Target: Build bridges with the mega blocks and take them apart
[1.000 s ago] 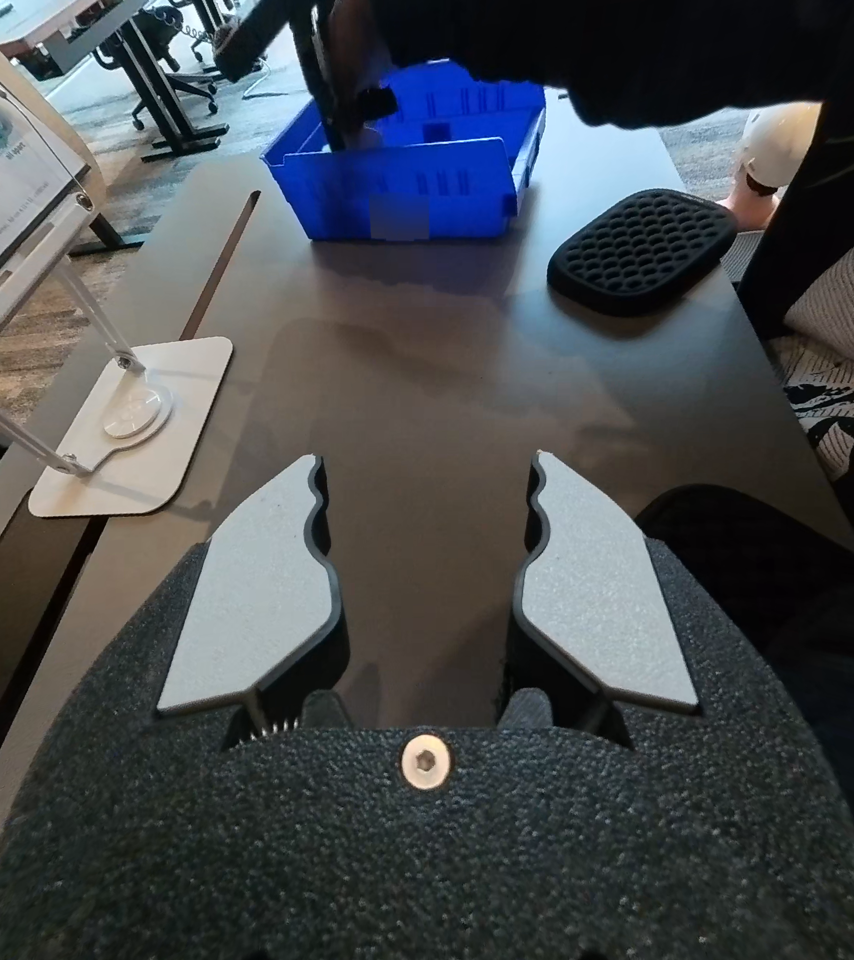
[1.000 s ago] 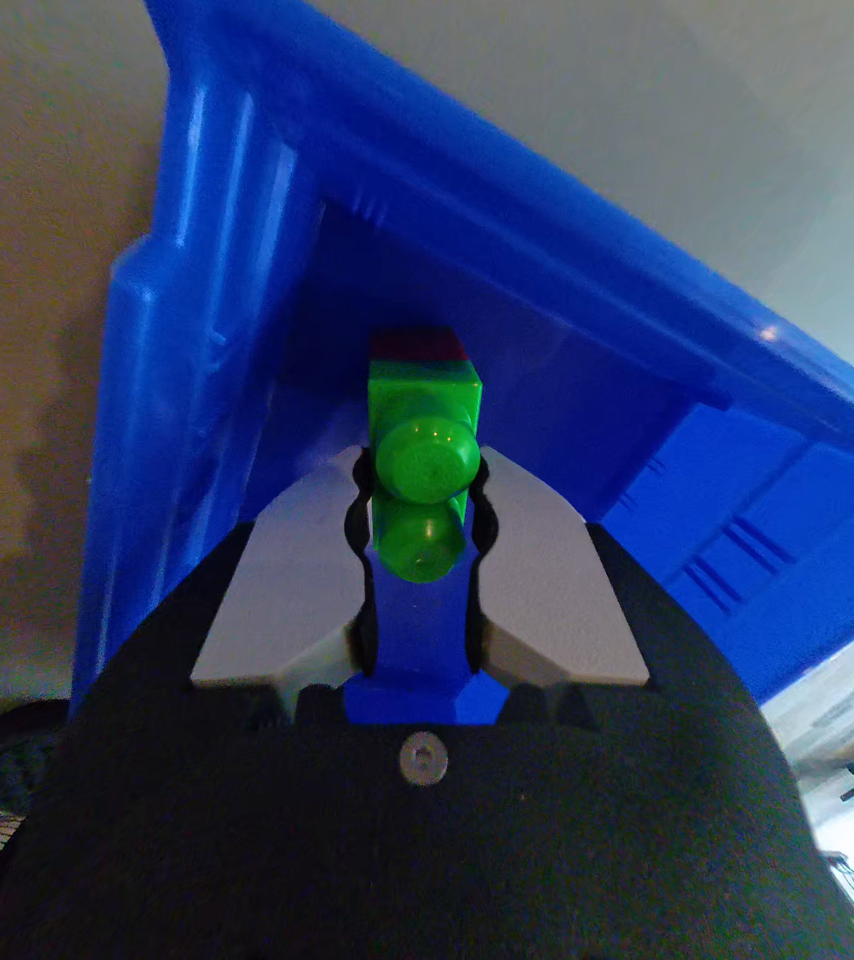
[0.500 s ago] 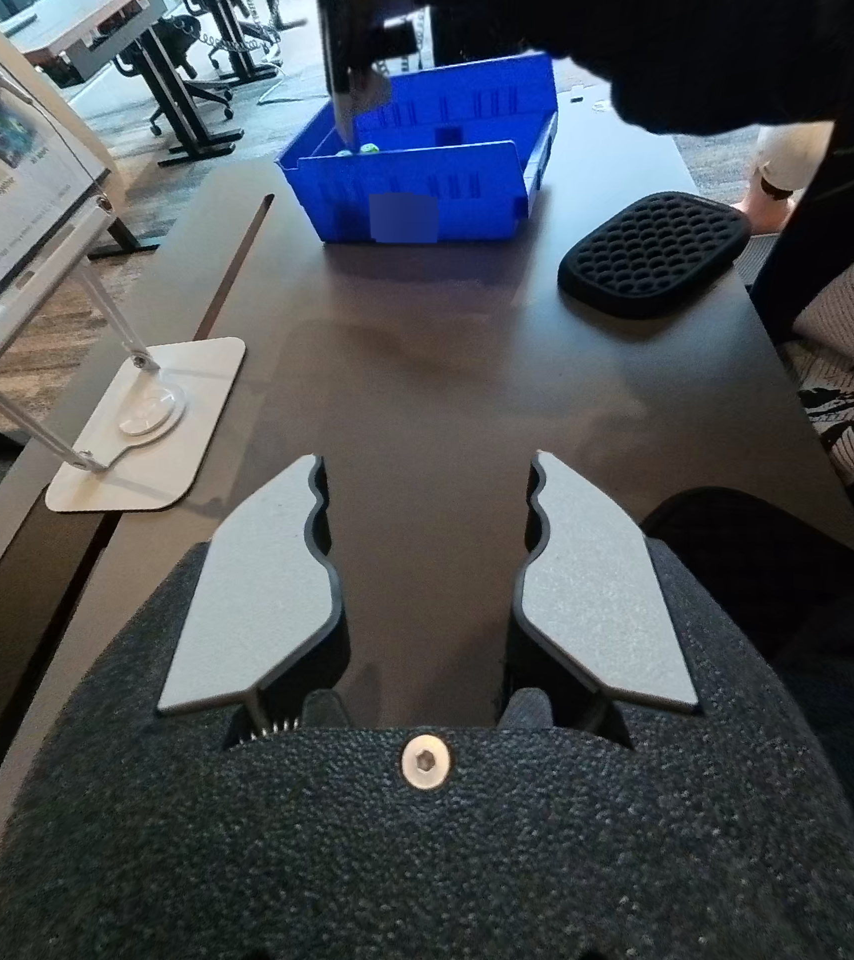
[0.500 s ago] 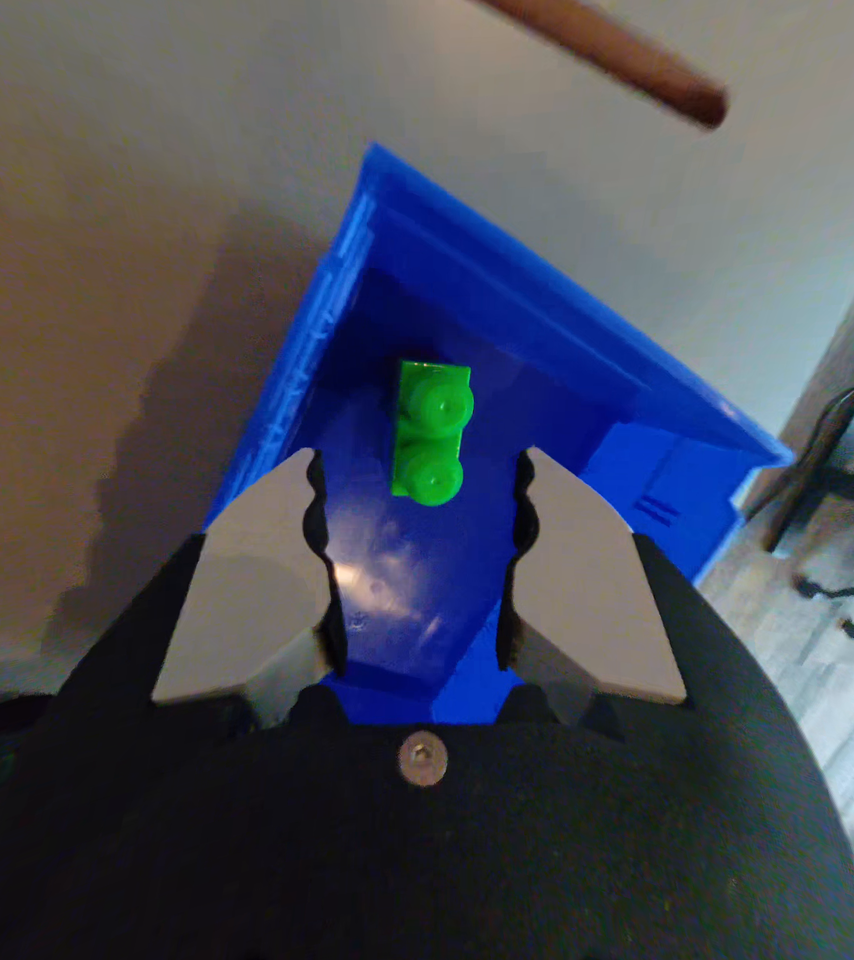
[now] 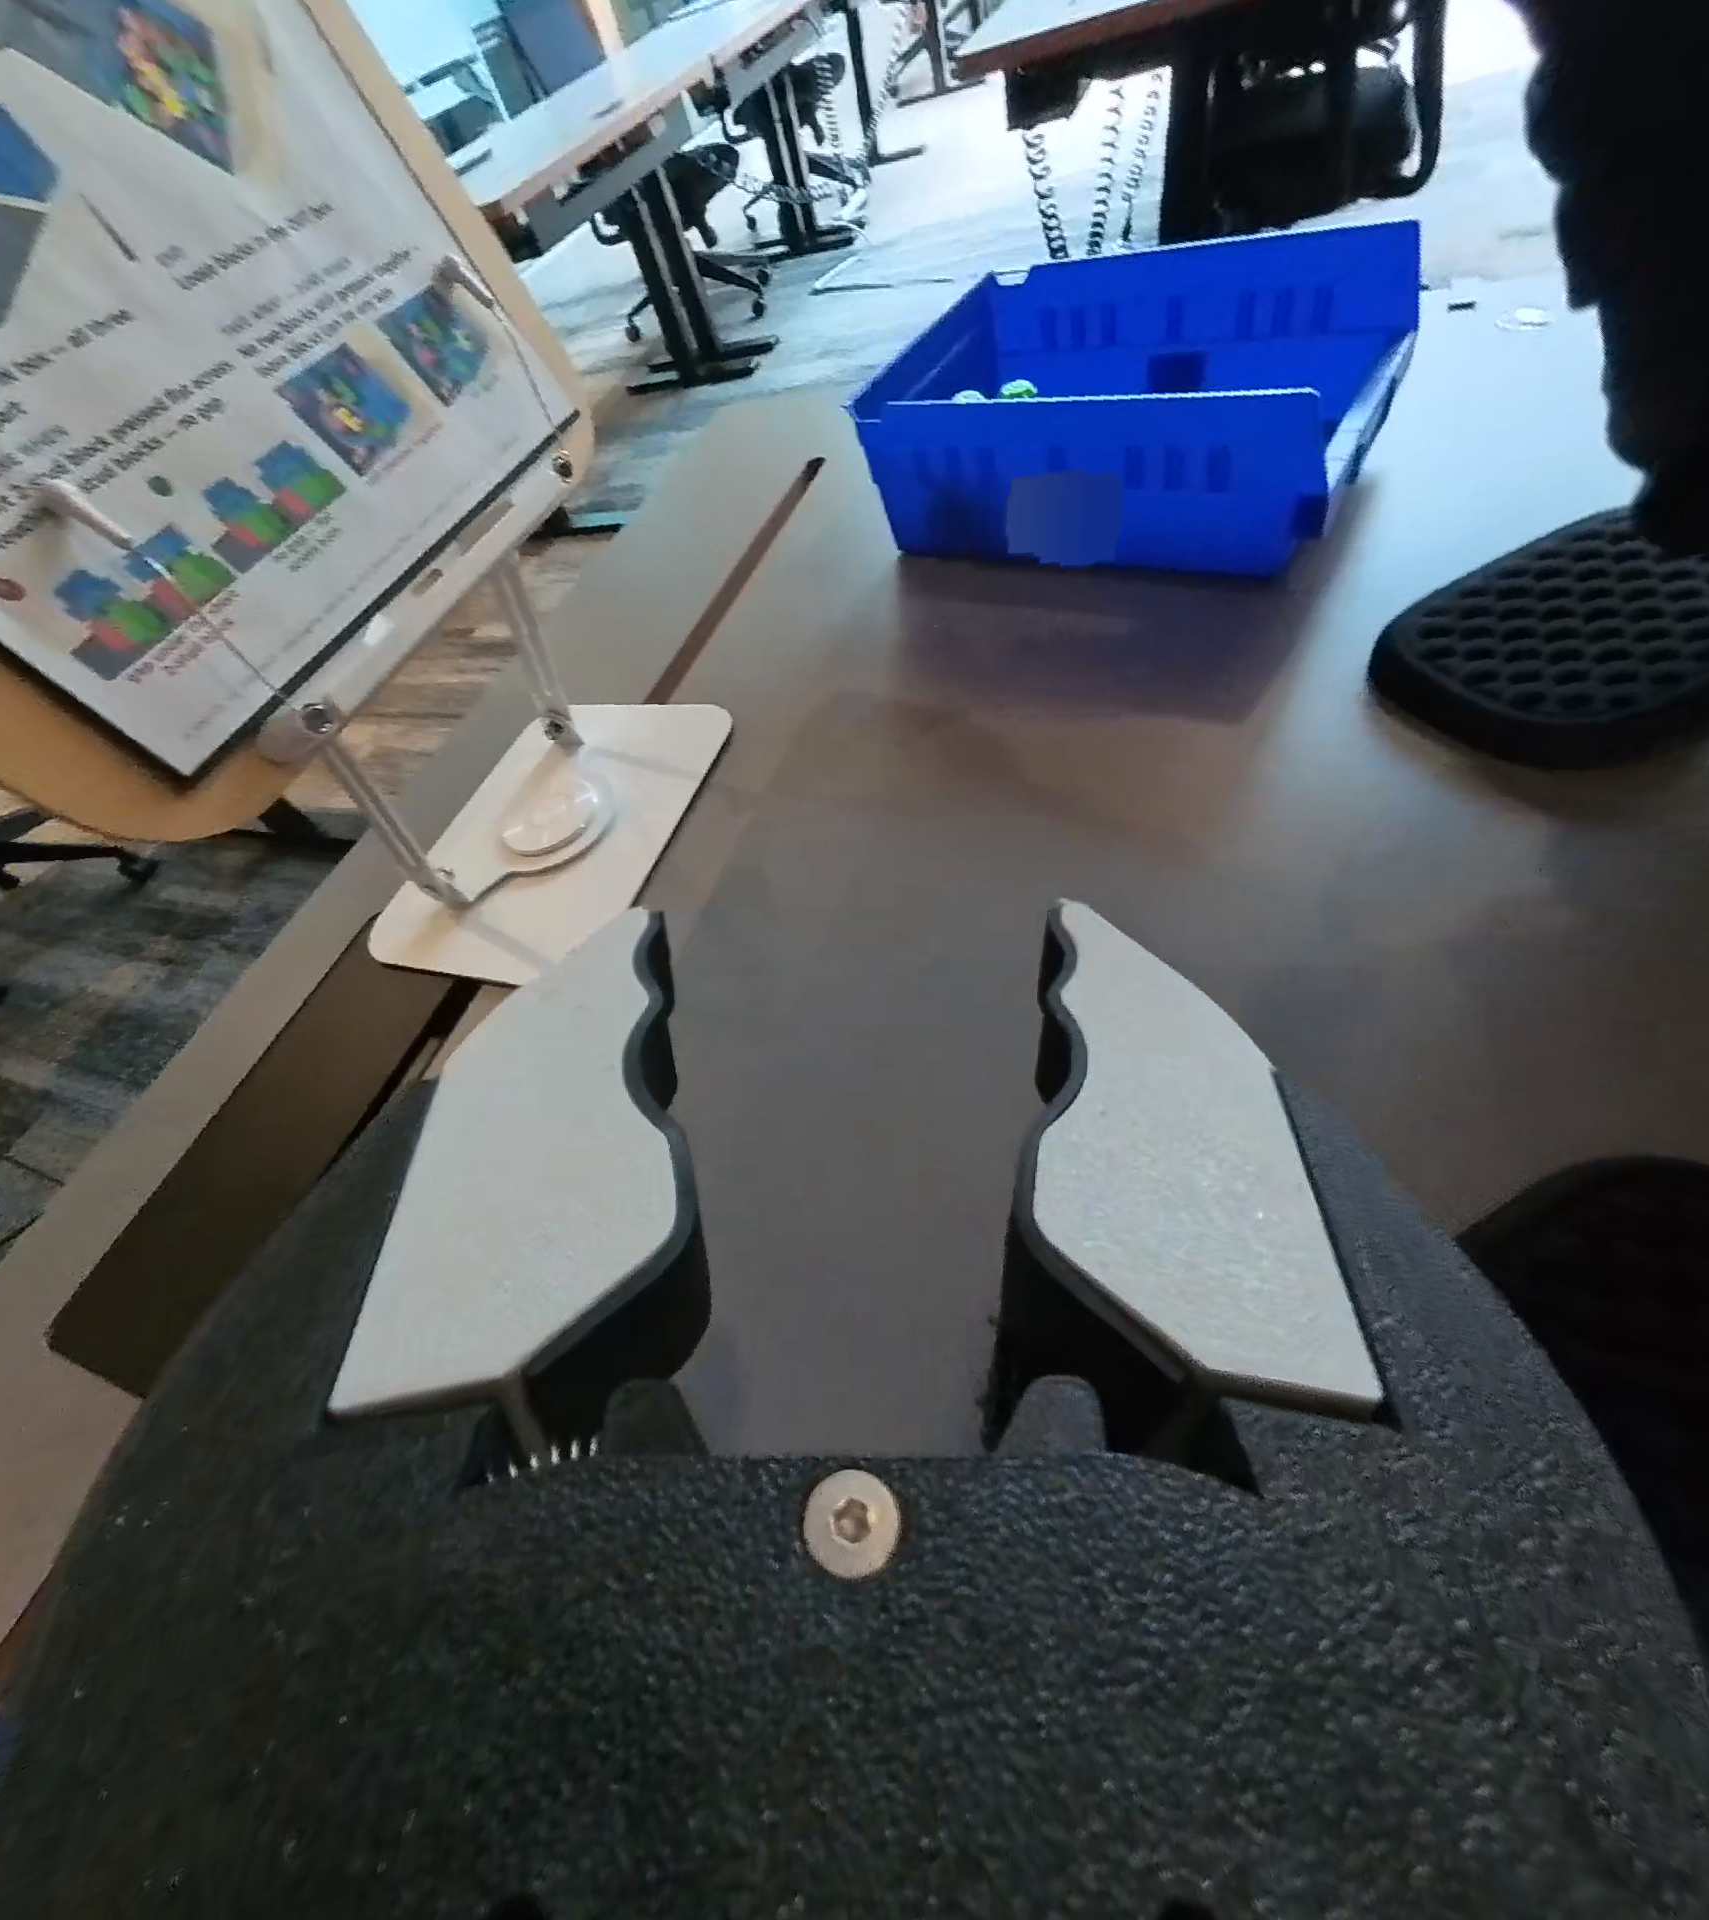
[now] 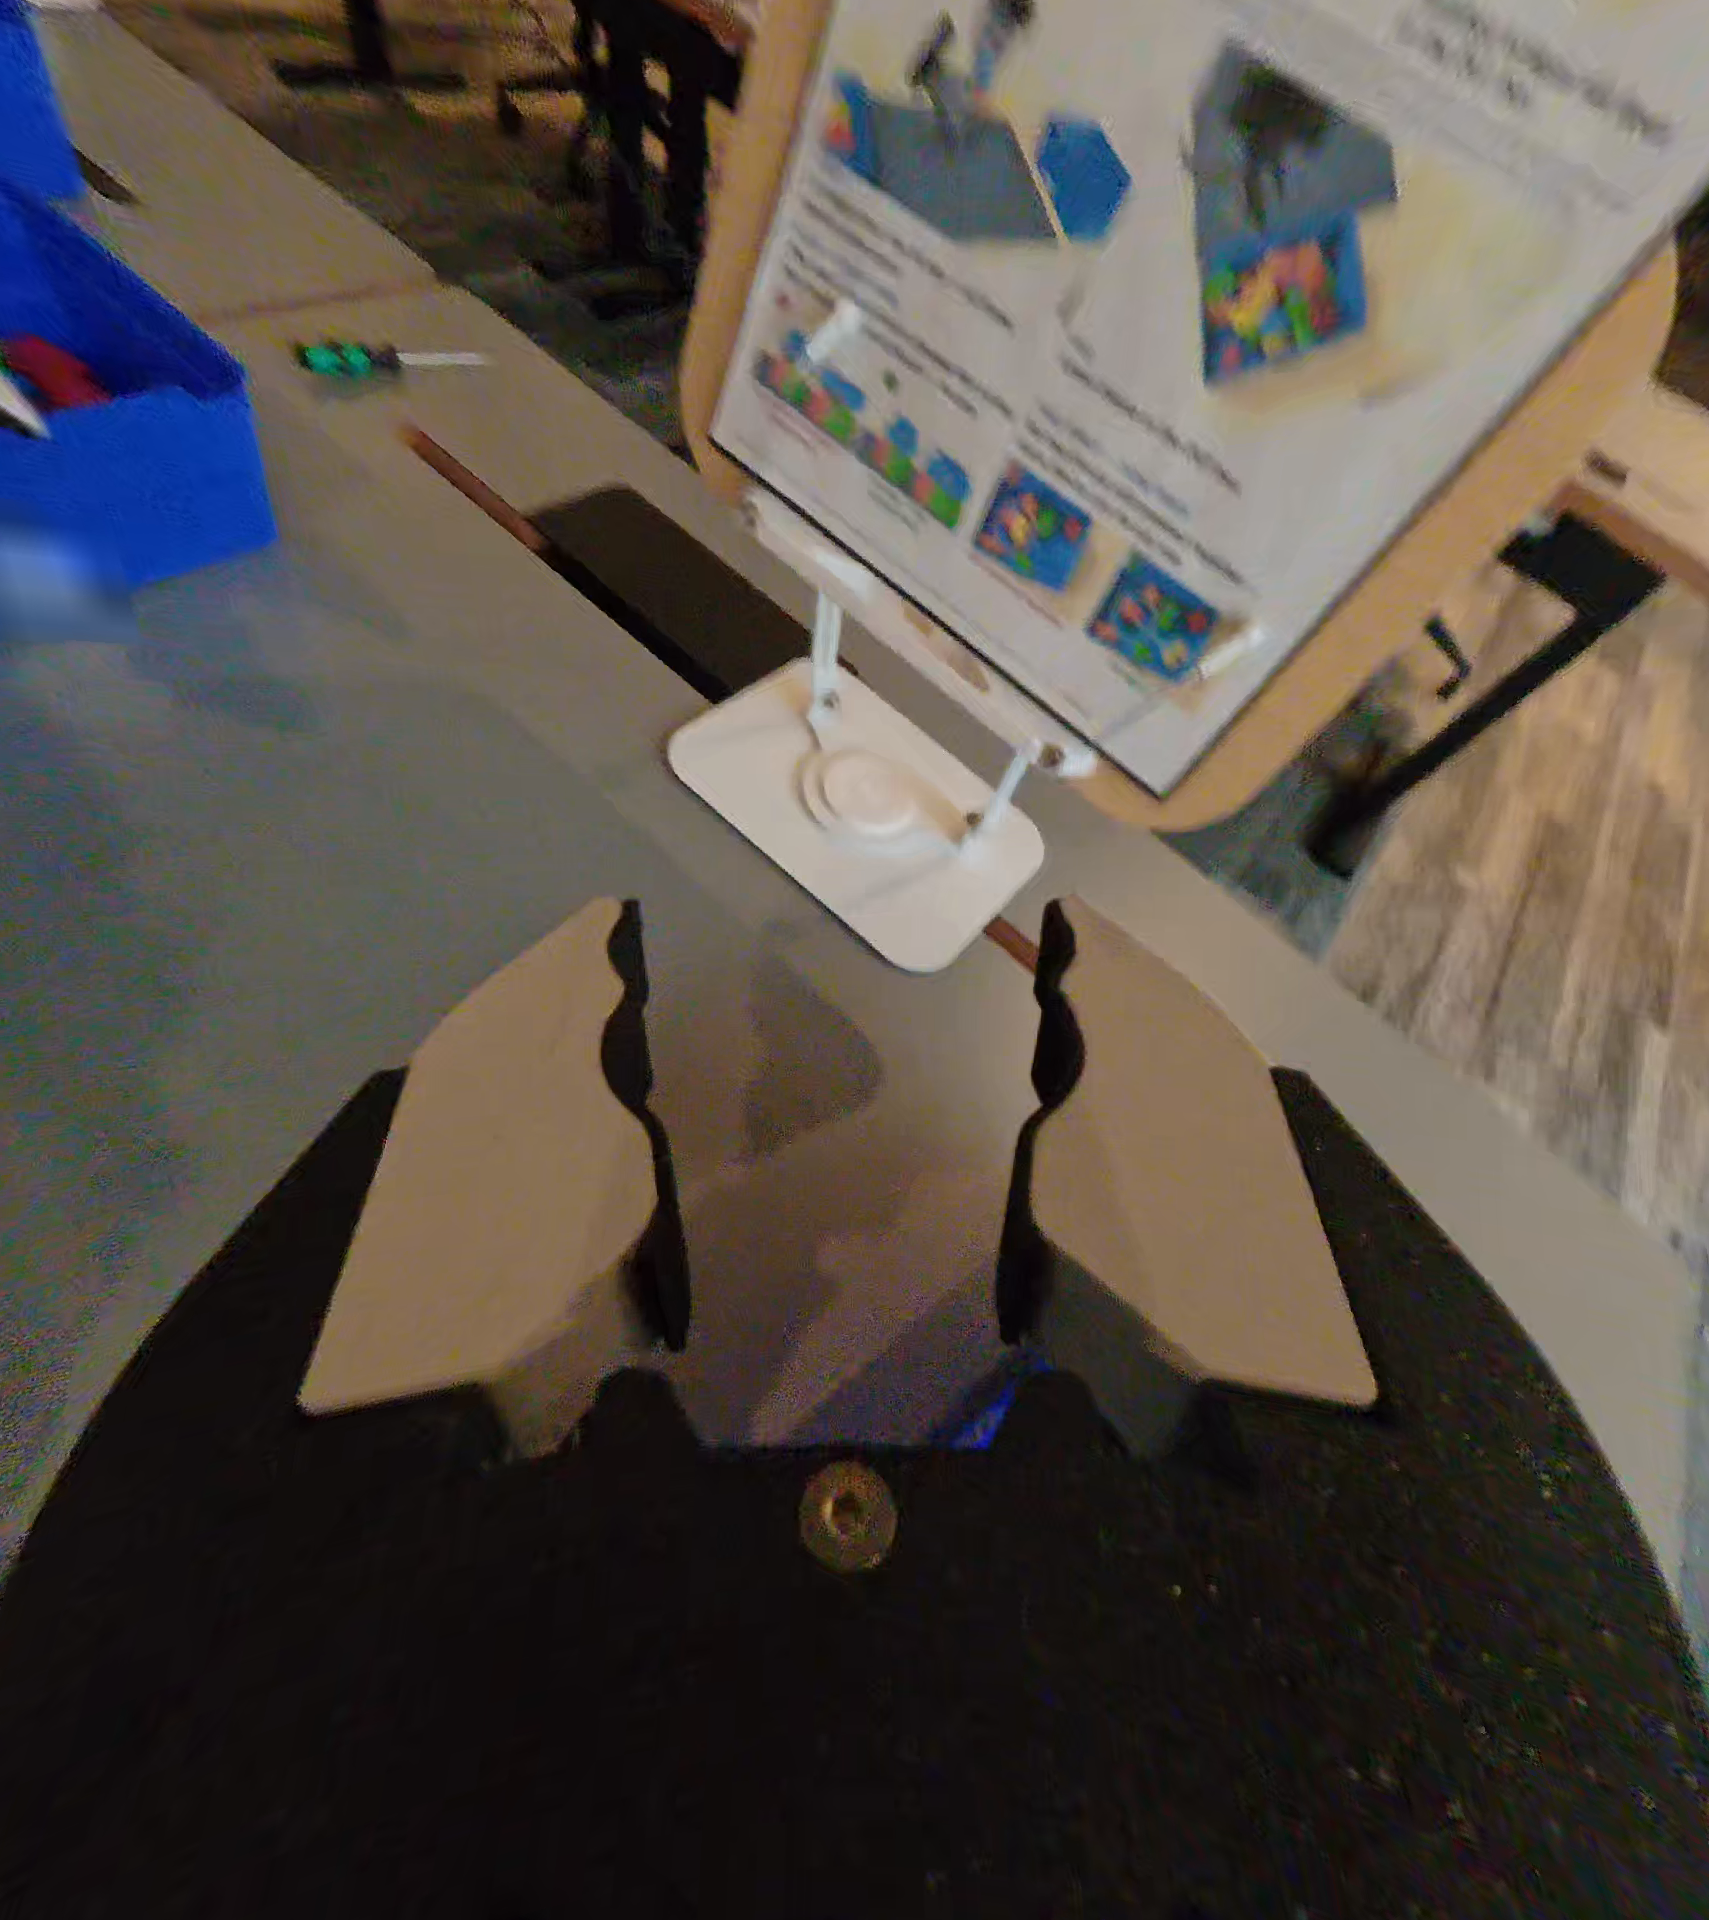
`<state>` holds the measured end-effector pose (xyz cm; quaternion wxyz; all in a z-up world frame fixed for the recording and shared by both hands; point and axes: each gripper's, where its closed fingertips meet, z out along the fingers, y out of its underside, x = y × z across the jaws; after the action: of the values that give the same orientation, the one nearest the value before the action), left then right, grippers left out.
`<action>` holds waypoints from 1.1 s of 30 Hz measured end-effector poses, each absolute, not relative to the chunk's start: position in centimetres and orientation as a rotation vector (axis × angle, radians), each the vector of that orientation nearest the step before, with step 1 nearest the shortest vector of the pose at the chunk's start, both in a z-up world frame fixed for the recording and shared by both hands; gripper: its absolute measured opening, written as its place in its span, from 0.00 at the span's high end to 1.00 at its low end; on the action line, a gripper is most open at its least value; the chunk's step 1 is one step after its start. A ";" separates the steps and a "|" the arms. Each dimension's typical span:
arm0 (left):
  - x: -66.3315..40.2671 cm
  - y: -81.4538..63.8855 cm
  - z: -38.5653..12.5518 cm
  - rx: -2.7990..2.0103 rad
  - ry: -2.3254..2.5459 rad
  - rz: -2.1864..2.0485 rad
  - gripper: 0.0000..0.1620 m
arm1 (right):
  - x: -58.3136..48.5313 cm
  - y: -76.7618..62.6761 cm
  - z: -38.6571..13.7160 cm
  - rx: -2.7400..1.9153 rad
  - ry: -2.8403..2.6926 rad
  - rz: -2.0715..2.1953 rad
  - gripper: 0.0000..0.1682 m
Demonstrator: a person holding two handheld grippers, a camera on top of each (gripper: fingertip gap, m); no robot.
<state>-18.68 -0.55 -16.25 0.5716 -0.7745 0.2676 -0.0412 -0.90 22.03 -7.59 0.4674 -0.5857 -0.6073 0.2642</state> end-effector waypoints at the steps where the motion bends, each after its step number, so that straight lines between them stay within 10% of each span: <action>1: -18.9 -0.5 -16.1 -1.817 0.610 -0.088 0.58 | -1.3 21.0 -7.2 -1.400 -1.493 0.659 0.57; 21: -39.2 -21.8 -20.6 -2.178 -0.839 0.717 0.62 | -2.9 18.3 -8.8 -1.237 -1.527 0.808 0.61; 33: -41.2 -21.9 -28.0 -2.488 -0.552 0.831 0.67 | -3.8 17.6 -10.0 -1.231 -1.594 0.780 0.61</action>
<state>-41.24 -21.87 -28.03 0.2284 -0.9037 -0.2004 0.3018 -3.77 17.62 -9.96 0.4714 -0.5028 -0.6508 0.3185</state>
